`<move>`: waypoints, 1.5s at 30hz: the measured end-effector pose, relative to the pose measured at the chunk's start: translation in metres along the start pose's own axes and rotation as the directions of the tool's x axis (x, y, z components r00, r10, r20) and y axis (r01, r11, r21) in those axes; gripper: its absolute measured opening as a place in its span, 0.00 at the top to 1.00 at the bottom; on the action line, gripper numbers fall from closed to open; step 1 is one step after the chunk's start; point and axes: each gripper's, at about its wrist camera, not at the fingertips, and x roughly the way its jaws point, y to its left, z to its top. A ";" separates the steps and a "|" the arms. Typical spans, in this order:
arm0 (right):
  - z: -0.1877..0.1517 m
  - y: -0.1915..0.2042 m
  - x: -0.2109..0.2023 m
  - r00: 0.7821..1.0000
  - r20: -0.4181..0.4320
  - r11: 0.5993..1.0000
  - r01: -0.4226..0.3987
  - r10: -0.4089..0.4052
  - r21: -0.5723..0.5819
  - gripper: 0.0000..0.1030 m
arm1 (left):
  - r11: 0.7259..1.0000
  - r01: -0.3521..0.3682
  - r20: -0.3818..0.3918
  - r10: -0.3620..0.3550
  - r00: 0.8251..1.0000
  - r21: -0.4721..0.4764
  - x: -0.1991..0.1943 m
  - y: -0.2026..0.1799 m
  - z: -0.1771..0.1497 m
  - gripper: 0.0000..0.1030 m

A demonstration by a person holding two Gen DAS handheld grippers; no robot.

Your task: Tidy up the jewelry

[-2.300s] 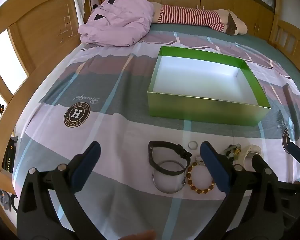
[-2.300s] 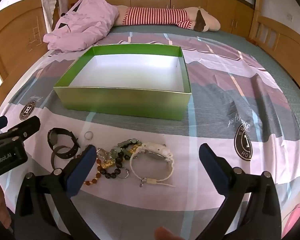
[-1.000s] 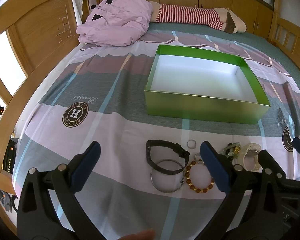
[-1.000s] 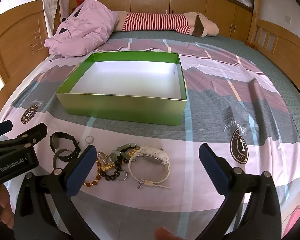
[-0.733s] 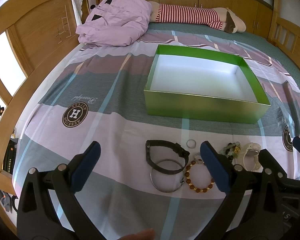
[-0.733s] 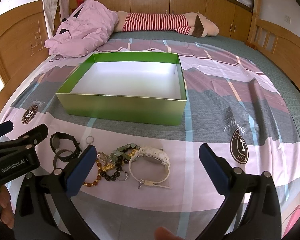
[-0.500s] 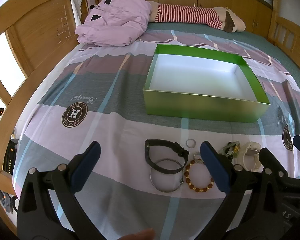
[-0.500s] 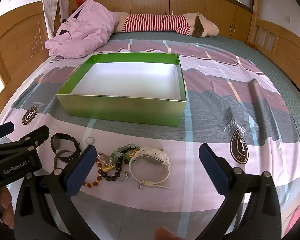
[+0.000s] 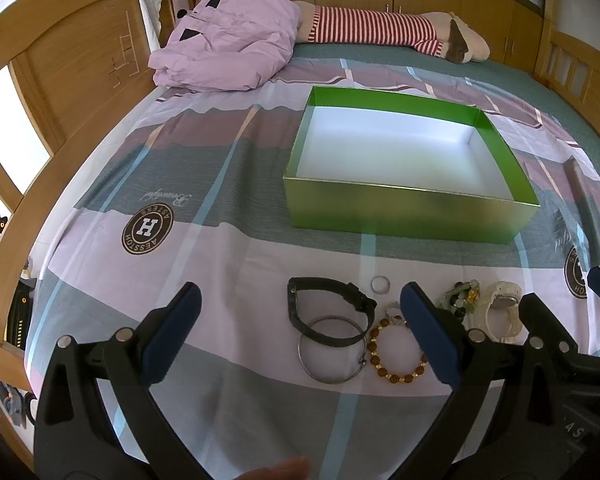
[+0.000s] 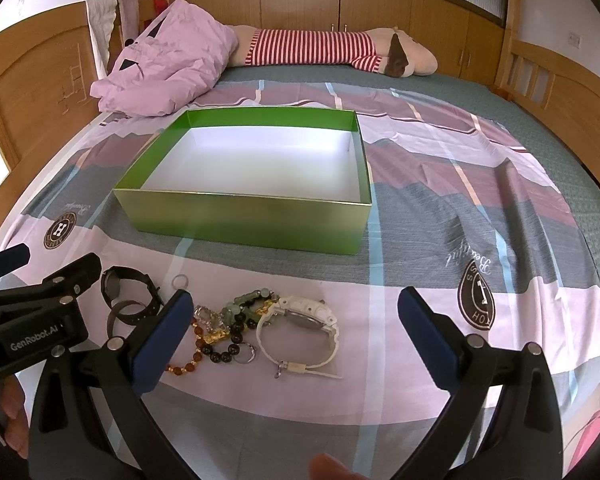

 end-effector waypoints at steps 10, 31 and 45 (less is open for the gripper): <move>0.000 -0.001 -0.001 0.998 0.015 0.998 0.062 -0.062 -0.015 0.01 | 1.000 0.002 -0.029 -0.002 1.000 -0.004 0.007 0.002 0.000 0.02; 0.002 -0.014 0.037 0.968 -0.249 1.000 -0.022 0.027 0.020 0.53 | 0.992 0.122 -0.146 -0.120 0.982 0.006 0.032 0.034 0.018 0.37; -0.007 -0.019 0.072 0.919 -0.394 0.999 -0.021 0.003 -0.042 0.62 | 0.986 0.142 -0.319 -0.163 0.934 -0.088 0.079 0.037 0.009 0.36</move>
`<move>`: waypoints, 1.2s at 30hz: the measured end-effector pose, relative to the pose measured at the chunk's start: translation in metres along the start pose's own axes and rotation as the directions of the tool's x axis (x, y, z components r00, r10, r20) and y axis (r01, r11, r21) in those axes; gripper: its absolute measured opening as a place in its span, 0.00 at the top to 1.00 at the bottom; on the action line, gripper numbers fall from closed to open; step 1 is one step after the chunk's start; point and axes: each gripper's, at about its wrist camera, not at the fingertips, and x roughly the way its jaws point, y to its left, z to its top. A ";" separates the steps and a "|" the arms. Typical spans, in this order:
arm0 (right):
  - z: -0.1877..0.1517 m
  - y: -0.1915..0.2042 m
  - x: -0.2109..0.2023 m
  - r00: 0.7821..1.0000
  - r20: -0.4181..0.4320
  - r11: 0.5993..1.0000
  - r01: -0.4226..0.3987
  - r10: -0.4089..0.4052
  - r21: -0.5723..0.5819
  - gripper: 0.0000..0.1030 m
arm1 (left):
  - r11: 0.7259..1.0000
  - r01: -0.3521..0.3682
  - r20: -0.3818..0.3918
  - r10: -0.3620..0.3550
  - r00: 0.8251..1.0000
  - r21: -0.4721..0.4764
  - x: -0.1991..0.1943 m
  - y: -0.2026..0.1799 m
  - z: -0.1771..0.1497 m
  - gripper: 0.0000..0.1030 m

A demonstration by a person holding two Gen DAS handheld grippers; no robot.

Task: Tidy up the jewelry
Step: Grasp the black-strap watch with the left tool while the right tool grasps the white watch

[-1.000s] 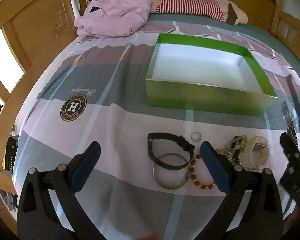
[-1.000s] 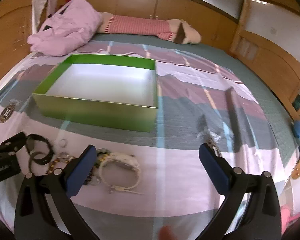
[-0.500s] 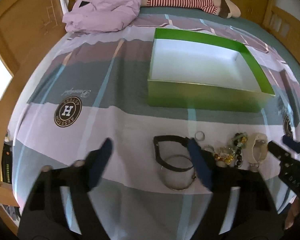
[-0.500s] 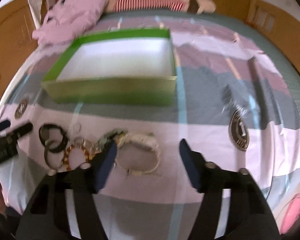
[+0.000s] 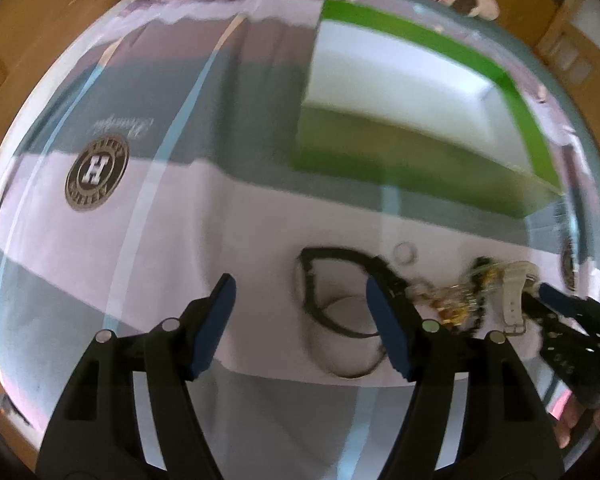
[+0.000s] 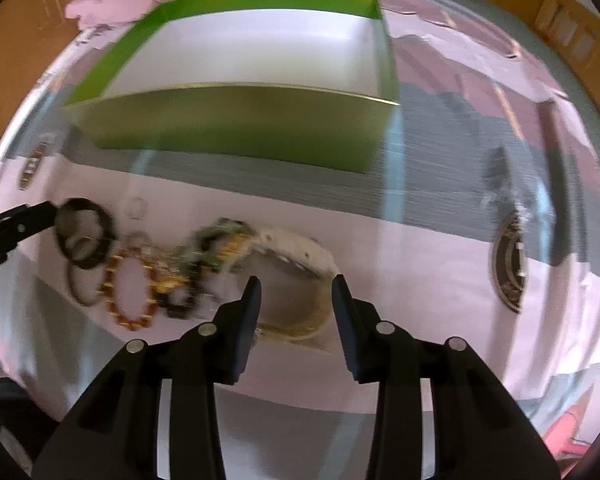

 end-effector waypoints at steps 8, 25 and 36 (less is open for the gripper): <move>-0.005 -0.024 -0.002 1.000 -0.001 0.997 -0.016 0.016 0.076 0.62 | 1.000 -0.004 -0.057 0.003 0.998 -0.012 0.024 -0.005 -0.001 0.72; -0.003 0.002 0.021 1.000 -0.021 1.000 -0.002 0.002 0.008 0.62 | 0.999 -0.033 -0.020 0.034 0.999 0.036 0.018 -0.016 -0.008 0.87; -0.006 0.000 0.007 1.000 0.027 0.999 0.000 -0.001 0.036 0.91 | 0.999 -0.039 -0.001 0.039 0.999 0.020 0.007 -0.005 -0.010 0.91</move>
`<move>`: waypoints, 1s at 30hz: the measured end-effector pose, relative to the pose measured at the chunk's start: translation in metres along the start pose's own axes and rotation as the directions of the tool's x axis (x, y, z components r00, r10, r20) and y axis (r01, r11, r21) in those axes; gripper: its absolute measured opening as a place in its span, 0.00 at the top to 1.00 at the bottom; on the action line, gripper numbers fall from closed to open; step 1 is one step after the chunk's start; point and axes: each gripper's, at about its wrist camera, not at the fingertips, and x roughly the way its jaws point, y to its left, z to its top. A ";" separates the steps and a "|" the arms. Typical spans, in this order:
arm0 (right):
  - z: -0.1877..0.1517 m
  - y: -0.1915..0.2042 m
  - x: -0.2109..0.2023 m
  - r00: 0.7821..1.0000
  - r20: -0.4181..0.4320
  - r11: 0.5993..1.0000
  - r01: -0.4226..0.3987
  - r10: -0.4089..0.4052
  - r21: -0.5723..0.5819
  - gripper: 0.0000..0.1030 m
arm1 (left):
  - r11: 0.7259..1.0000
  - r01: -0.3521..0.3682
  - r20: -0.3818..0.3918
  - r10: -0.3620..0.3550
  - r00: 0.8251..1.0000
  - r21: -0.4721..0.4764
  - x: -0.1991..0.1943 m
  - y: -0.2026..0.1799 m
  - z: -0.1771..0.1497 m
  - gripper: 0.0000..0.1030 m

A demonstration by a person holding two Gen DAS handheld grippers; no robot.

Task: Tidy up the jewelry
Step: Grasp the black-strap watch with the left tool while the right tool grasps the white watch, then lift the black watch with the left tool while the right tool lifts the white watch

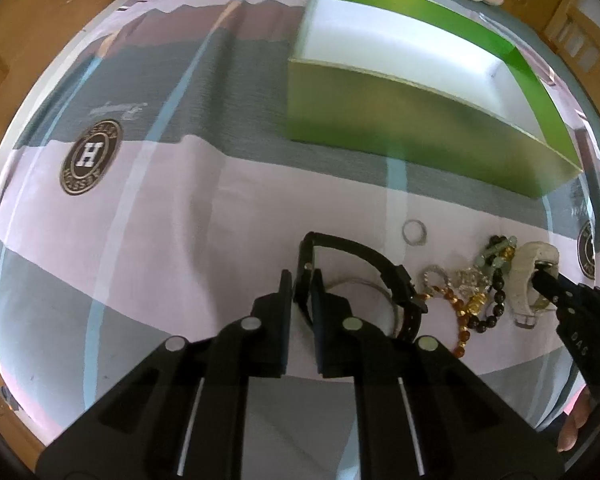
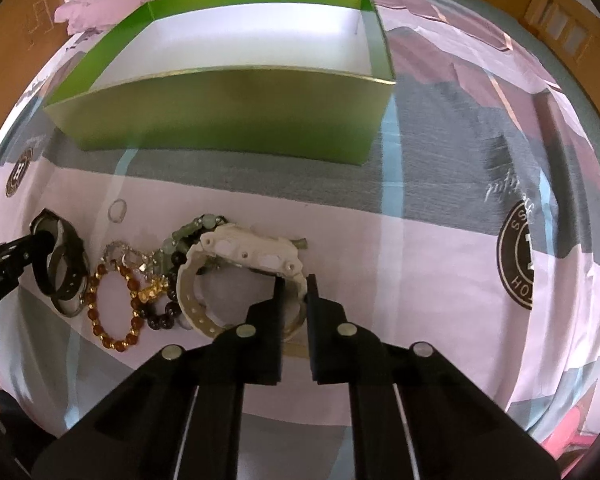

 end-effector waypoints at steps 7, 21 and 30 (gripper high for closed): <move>0.011 -0.008 0.002 1.000 0.014 1.000 -0.004 0.004 0.018 0.91 | 1.000 -0.013 0.039 0.014 0.999 -0.025 -0.010 0.008 0.002 0.91; 0.012 -0.010 -0.043 0.983 0.166 0.996 -0.080 0.072 0.042 0.91 | 0.995 0.012 0.054 -0.007 0.999 -0.098 -0.016 0.026 0.011 0.91; 0.016 -0.016 -0.038 0.985 0.136 0.992 -0.111 0.102 0.061 0.91 | 0.995 0.025 0.048 -0.021 0.999 -0.096 -0.014 0.023 0.012 0.91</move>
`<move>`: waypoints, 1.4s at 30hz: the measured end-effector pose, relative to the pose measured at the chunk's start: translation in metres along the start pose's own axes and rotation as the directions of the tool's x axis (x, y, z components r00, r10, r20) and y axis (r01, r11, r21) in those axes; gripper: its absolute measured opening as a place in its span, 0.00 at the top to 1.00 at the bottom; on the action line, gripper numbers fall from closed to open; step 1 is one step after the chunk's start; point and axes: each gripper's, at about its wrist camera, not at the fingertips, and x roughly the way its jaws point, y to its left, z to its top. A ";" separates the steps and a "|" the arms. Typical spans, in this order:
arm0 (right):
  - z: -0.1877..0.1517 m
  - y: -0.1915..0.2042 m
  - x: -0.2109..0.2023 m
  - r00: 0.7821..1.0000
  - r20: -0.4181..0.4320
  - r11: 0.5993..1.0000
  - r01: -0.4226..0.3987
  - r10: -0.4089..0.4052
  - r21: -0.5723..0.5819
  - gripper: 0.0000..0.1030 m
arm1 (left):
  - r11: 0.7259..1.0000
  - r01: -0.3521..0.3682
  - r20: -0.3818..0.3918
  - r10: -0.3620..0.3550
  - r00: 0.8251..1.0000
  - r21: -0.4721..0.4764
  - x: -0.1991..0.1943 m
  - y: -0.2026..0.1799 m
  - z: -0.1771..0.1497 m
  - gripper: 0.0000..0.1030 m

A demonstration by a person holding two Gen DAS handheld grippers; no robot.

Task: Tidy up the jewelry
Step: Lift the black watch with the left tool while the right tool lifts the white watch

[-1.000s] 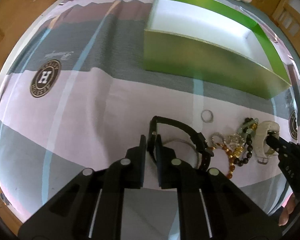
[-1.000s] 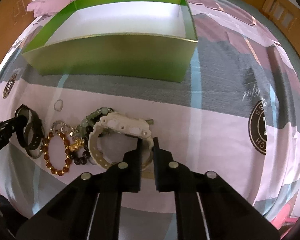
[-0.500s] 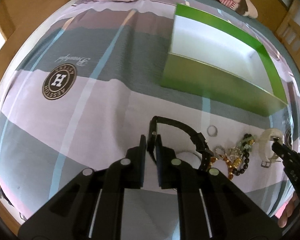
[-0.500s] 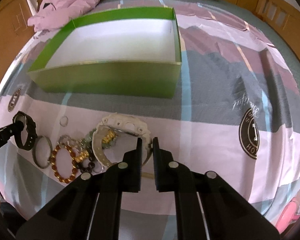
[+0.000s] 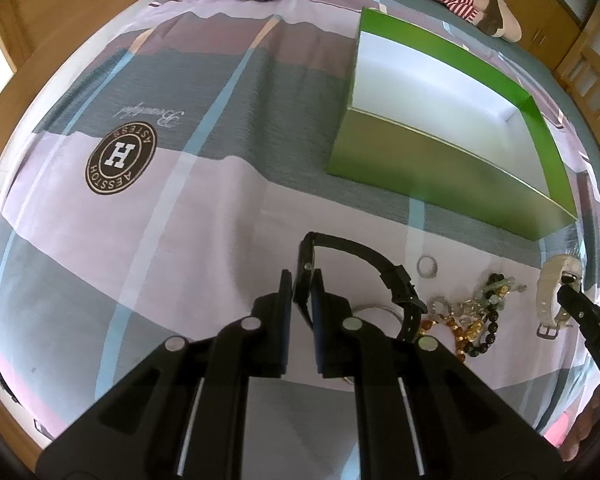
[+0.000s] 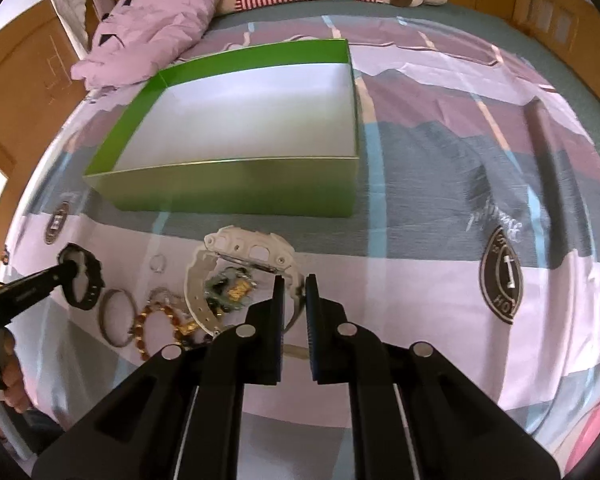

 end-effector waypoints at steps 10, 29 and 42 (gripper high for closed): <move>-0.003 0.006 0.008 0.999 -0.027 1.000 0.019 -0.019 -0.023 0.90 | 1.000 0.011 0.001 -0.011 1.000 0.021 0.000 -0.018 -0.002 0.91; -0.006 0.006 0.012 0.999 -0.047 1.000 -0.003 0.002 -0.015 0.90 | 0.984 0.145 0.063 -0.139 0.988 -0.107 -0.030 0.034 0.018 0.91; -0.009 0.009 0.019 0.998 -0.069 0.999 0.009 -0.011 -0.033 0.90 | 0.999 0.044 0.042 -0.044 0.998 0.000 -0.017 -0.007 0.008 0.91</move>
